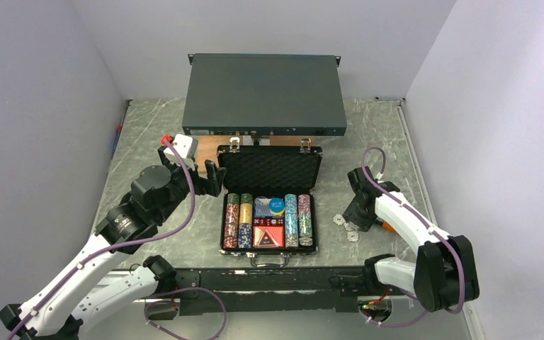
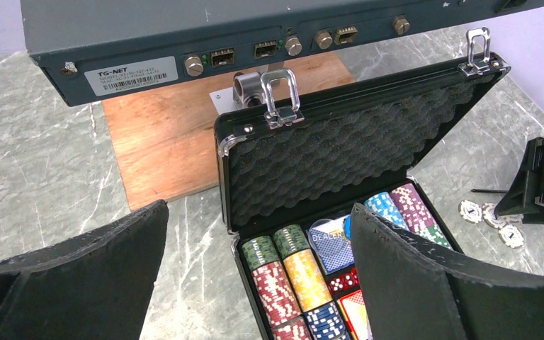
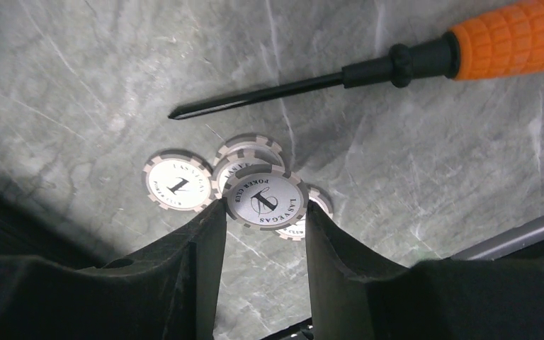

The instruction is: Pack up texas hold em set

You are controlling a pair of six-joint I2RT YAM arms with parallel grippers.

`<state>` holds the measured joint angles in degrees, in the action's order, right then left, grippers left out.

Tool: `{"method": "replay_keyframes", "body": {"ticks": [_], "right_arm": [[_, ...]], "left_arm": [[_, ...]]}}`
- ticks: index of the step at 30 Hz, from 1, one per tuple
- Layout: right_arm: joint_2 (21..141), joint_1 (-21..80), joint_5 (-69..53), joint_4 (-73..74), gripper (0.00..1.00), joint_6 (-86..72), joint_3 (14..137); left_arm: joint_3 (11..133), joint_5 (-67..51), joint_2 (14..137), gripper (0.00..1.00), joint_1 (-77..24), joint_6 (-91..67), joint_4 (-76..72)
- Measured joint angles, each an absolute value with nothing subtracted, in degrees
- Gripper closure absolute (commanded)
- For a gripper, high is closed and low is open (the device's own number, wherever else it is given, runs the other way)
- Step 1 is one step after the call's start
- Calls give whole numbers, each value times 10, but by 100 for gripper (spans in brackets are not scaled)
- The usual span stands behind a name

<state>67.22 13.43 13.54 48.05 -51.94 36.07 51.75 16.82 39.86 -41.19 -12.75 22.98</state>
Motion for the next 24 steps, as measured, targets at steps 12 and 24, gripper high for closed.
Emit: {"method": "replay_keyframes", "body": {"ticks": [12,24], "right_arm": [[705,127,130,448,30,-494,370],[689,123,108,460,24,-488,367]], "left_arm": [[517,168,399,1,-412,-128,230],[517,166,399,1,-412,-128,230]]}}
